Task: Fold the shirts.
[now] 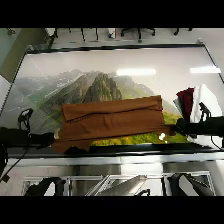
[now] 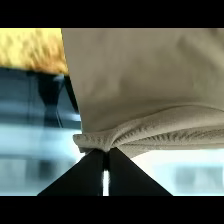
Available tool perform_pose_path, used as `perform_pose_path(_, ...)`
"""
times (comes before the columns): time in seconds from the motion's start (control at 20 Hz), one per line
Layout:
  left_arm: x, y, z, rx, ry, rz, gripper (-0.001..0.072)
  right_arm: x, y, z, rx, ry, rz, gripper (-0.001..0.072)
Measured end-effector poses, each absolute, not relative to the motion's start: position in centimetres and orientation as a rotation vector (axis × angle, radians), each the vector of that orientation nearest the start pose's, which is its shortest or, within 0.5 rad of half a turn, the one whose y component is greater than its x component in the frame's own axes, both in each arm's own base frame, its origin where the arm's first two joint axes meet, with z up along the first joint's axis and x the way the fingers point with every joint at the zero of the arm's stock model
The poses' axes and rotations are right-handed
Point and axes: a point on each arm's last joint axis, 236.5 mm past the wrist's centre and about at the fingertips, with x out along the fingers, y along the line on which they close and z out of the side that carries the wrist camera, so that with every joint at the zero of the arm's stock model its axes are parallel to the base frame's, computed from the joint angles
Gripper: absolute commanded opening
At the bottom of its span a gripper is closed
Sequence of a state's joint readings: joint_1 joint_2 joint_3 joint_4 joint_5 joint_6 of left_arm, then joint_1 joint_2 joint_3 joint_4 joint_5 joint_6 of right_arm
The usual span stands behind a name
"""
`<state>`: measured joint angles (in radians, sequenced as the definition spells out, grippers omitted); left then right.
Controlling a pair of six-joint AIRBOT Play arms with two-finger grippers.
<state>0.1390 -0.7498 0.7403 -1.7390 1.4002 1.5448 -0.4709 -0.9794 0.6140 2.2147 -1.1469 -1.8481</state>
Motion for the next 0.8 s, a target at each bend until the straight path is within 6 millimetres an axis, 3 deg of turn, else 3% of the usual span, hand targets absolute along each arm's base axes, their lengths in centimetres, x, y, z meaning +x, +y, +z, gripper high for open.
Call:
perform_pose_path(0.3, 31.8, -0.5, 2.7, -0.251, 1.346, -0.001, 0.0012, 37.3, 1.7, -1.4, 0.668, 1.060, 0.161, 0.0021)
perform_pose_path(0.45, 36.7, -0.8, 1.7, -0.242, 1.343, -0.017, 0.0012, 41.3, 2.2, -2.4, 0.651, 1.057, 0.179, 0.0021)
perform_pose_path(0.65, 41.7, -1.0, -1.4, -0.238, 1.372, -0.023, 0.0012, 43.7, 2.8, -6.4, 0.663, 1.119, 0.177, 0.0021)
perform_pose_path(0.8, 44.1, -1.1, -3.7, -0.242, 1.395, -0.025, 0.0012, 44.2, 2.9, -8.5, 0.667, 1.147, 0.169, 0.0022)
